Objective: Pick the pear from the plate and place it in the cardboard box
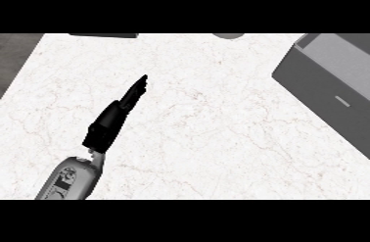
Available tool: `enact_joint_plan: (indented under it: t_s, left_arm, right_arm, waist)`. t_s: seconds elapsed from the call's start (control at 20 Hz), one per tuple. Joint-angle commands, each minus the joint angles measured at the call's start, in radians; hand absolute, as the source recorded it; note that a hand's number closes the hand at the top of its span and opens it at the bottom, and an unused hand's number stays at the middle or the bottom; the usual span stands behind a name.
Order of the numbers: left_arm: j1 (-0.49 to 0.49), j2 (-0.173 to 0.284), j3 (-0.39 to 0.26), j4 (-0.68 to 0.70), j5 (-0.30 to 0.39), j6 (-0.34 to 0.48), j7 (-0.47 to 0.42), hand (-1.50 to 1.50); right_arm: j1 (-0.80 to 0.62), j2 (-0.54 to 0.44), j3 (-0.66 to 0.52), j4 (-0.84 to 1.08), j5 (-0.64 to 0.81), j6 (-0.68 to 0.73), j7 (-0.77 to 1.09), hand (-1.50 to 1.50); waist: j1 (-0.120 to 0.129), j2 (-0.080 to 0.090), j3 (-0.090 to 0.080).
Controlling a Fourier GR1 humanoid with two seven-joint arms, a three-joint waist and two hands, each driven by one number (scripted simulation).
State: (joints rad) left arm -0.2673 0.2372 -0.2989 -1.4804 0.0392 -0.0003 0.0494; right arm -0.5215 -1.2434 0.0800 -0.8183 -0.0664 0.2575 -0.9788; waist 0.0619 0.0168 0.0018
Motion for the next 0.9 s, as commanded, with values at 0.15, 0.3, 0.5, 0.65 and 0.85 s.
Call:
enact_joint_plan:
  t_s: [0.15,0.3,0.5,0.65,0.85]
  left_arm:
    - [-0.031,-0.008,0.035,0.052,0.005,-0.024,0.000,0.00]
    - [-0.018,0.010,0.050,0.022,0.005,-0.037,-0.018,0.00]
    - [-0.016,-0.032,0.016,0.005,-0.028,-0.003,0.017,0.00]
    - [-0.027,-0.029,0.020,-0.009,-0.008,-0.029,0.047,0.00]
    - [-0.010,-0.020,0.029,0.017,-0.031,-0.029,-0.015,0.00]
  right_arm:
    - [-0.196,0.128,0.088,0.115,0.182,-0.009,-0.082,1.50]
    - [-0.254,0.205,0.113,0.211,0.257,-0.079,-0.091,1.50]
    - [-0.303,0.306,0.172,0.299,0.354,-0.128,-0.063,1.50]
    - [-0.318,0.318,0.169,0.418,0.342,-0.014,-0.031,-1.50]
    - [-0.342,0.386,0.202,0.491,0.377,0.016,-0.043,-1.50]
  waist:
    - [-0.016,-0.004,-0.001]
    - [-0.008,-0.002,0.000]
    - [-0.004,0.000,0.000]
    - [0.000,0.003,0.001]
    - [-0.006,0.003,0.001]
